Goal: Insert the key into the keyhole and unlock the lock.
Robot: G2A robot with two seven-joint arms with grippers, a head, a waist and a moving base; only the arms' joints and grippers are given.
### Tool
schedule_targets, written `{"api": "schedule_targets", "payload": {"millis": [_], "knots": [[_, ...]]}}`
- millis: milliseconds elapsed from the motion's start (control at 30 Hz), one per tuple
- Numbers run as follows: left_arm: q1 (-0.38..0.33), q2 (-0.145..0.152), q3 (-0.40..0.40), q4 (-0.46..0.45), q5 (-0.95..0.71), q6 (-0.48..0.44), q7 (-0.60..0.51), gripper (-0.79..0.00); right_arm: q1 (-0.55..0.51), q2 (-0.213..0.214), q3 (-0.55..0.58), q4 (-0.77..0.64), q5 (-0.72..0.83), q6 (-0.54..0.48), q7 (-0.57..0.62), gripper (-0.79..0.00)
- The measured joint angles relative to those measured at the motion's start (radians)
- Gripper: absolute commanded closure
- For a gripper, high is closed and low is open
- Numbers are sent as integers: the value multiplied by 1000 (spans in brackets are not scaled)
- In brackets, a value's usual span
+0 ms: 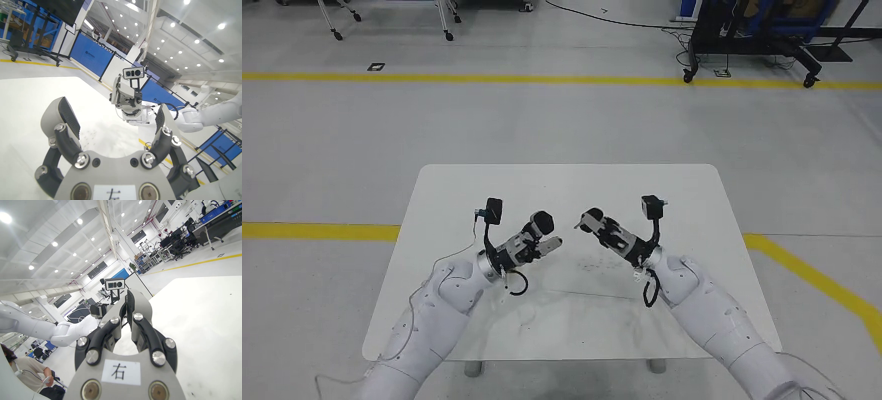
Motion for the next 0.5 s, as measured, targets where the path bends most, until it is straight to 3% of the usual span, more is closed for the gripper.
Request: {"api": "schedule_targets", "payload": {"millis": [100,200,267,300,333,500], "knots": [[-21,-1,28,16,-120,0,-69,-683,21,-11,-18,21,50,1,21,0],[-37,3,33,29,-181,1,-120,-566,38,-19,-28,36,74,3,36,0],[-41,4,34,32,-194,1,-137,-480,47,-24,-33,45,80,5,42,0],[-42,4,35,32,-195,1,-140,-382,50,-26,-35,48,82,7,45,0],[-42,4,35,33,-195,1,-143,-332,53,-29,-38,51,84,8,49,0],[-45,2,43,39,-180,1,-147,-277,65,-40,-51,68,90,12,67,0]]}}
